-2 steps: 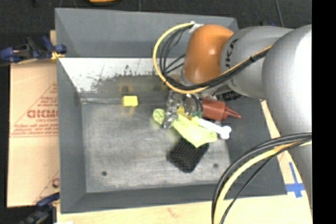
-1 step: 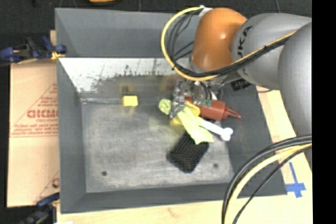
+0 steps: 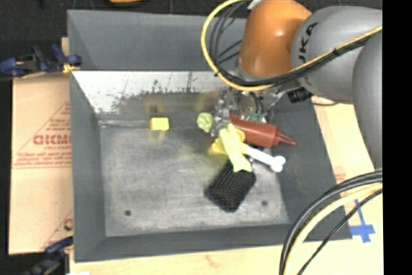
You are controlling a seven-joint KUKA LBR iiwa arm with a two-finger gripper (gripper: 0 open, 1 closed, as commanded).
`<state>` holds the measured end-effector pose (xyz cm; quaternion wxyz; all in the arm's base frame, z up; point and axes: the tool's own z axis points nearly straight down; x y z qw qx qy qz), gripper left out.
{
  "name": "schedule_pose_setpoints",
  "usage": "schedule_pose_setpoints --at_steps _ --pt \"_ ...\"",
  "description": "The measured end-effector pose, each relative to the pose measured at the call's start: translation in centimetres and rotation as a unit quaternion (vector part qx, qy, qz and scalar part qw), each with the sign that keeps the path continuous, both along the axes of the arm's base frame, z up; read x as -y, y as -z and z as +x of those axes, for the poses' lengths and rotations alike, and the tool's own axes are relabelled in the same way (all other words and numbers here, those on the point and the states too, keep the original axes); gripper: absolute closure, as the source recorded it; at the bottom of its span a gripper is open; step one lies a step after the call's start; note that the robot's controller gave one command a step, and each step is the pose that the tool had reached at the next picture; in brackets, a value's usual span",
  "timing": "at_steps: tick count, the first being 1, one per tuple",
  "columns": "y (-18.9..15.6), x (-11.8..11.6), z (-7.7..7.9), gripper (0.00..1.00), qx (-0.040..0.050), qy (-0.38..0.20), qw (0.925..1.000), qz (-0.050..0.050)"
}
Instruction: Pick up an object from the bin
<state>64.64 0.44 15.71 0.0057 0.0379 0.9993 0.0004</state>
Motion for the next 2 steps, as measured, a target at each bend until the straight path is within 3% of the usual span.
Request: schedule_pose_setpoints --at_steps 1,2 --pt "-3.7 0.0 0.3 1.00 -0.0073 -0.009 0.9999 0.000" --pt "-10.4 0.1 -0.1 1.00 -0.0019 0.004 1.0000 0.000"
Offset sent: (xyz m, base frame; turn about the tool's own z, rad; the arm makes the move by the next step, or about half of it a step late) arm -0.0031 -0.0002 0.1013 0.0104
